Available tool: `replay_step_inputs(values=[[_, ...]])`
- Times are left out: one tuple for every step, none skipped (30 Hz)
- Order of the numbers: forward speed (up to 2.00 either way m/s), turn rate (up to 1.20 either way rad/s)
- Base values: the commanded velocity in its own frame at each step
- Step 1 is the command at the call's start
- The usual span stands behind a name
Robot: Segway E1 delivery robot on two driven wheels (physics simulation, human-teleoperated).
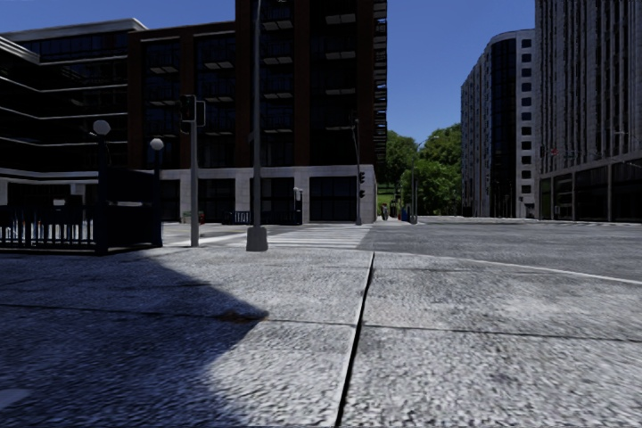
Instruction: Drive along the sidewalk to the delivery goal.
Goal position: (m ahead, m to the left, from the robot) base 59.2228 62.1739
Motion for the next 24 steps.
replay_step_inputs(values=[[2.0, 0.0], [2.0, 0.0], [2.0, 0.0], [2.0, 0.0], [2.0, 0.0], [2.0, 0.0], [2.0, 0.0], [2.0, 0.0], [2.0, 0.0], [2.0, 0.0], [2.0, 0.0], [2.0, 0.0], [2.0, 0.0], [2.0, 0.0], [2.0, 0.0], [2.0, 0.0], [2.0, 0.0], [2.0, 0.0], [2.0, 0.0], [2.0, 0.0], [2.0, 0.0], [2.0, 0.0], [2.0, 0.0], [2.0, 0.0]])
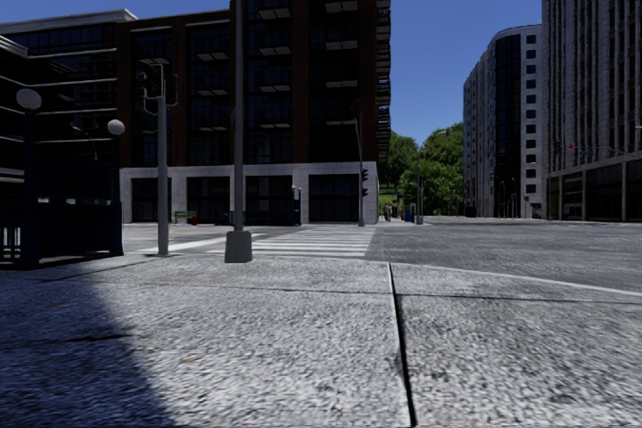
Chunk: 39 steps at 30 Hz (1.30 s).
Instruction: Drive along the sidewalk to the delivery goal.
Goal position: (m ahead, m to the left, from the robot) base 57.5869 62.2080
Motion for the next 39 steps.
replay_step_inputs(values=[[2.0, 0.0], [2.0, 0.0], [2.0, 0.0], [2.0, 0.0], [2.0, 0.0], [2.0, 0.0], [2.0, 0.0], [2.0, 0.0], [2.0, 0.0], [2.0, 0.0], [2.0, 0.0], [2.0, 0.0], [2.0, 0.0], [2.0, 0.0], [2.0, 0.0], [2.0, 0.0], [2.0, 0.0], [2.0, 0.0], [2.0, 0.0], [2.0, 0.0], [2.0, 0.0], [2.0, 0.0], [2.0, 0.0], [2.0, 0.0], [2.0, 0.0], [2.0, 0.0], [2.0, 0.0], [2.0, 0.0], [2.0, 0.0], [2.0, 0.0], [2.0, 0.0], [2.0, 0.0], [2.0, 0.0], [2.0, 0.0], [2.0, 0.0], [2.0, 0.0], [2.0, 0.0], [2.0, 0.0], [2.0, 0.0]])
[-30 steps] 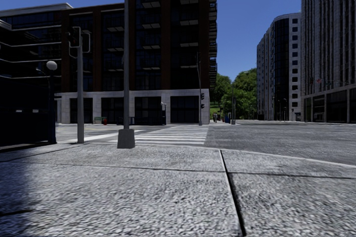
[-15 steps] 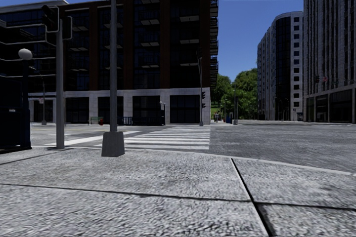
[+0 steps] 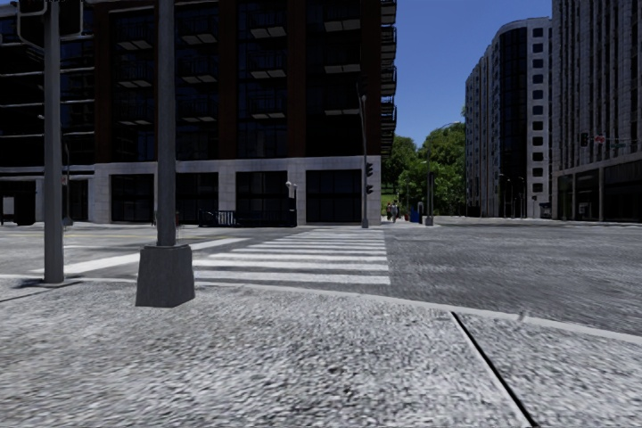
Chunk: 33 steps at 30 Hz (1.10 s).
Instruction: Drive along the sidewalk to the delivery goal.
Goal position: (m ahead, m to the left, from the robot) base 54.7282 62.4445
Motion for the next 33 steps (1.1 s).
replay_step_inputs(values=[[2.0, 0.0], [2.0, 0.0], [2.0, 0.0], [2.0, 0.0], [2.0, 0.0], [2.0, 0.0], [2.0, 0.0], [2.0, 0.0], [2.0, 0.0], [2.0, 0.0], [2.0, 0.0], [2.0, 0.0], [2.0, 0.0], [2.0, 0.0], [2.0, 0.0], [2.0, 0.0], [2.0, 0.0], [2.0, 0.0], [2.0, 0.0], [2.0, 0.0], [2.0, 0.0], [2.0, 0.0], [2.0, 0.0], [2.0, 0.0], [2.0, 0.0], [2.0, 0.0], [2.0, 0.0], [2.0, 0.0], [2.0, 0.0], [2.0, 0.0], [2.0, 0.0], [2.0, 0.0], [2.0, 0.0]])
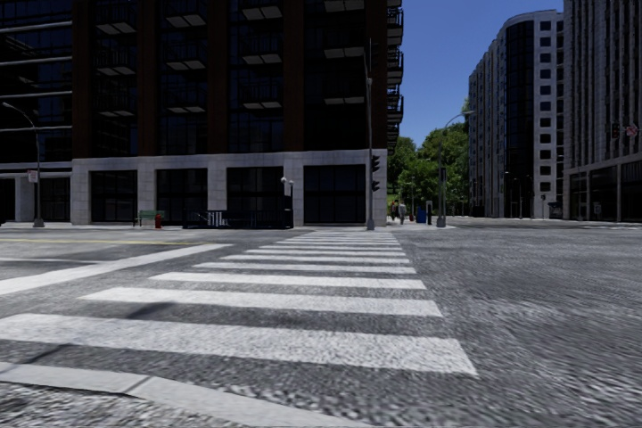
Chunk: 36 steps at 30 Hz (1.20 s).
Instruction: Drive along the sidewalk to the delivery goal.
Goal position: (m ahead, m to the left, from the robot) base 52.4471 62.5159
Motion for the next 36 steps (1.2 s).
replay_step_inputs(values=[[2.0, 0.0], [2.0, 0.0], [2.0, 0.0], [2.0, 0.0], [2.0, 0.0], [2.0, 0.0], [2.0, 0.0], [2.0, 0.0], [2.0, 0.0], [2.0, 0.0], [2.0, 0.0], [2.0, 0.0], [2.0, 0.0], [2.0, 0.0], [2.0, 0.0], [1.96, 0.0], [1.79, 0.0], [1.53, 0.0], [1.33, 0.0], [1.17, 0.0], [1.13, 0.0], [1.12, 0.0], [1.12, 0.0], [1.11, 0.0], [1.11, 0.0], [1.11, 0.0], [1.11, 0.0], [1.11, 0.0], [1.11, 0.0], [1.11, 0.0], [1.11, 0.0], [1.11, 0.0], [1.14, 0.0], [1.25, 0.0], [1.32, 0.0], [1.38, 0.0]])
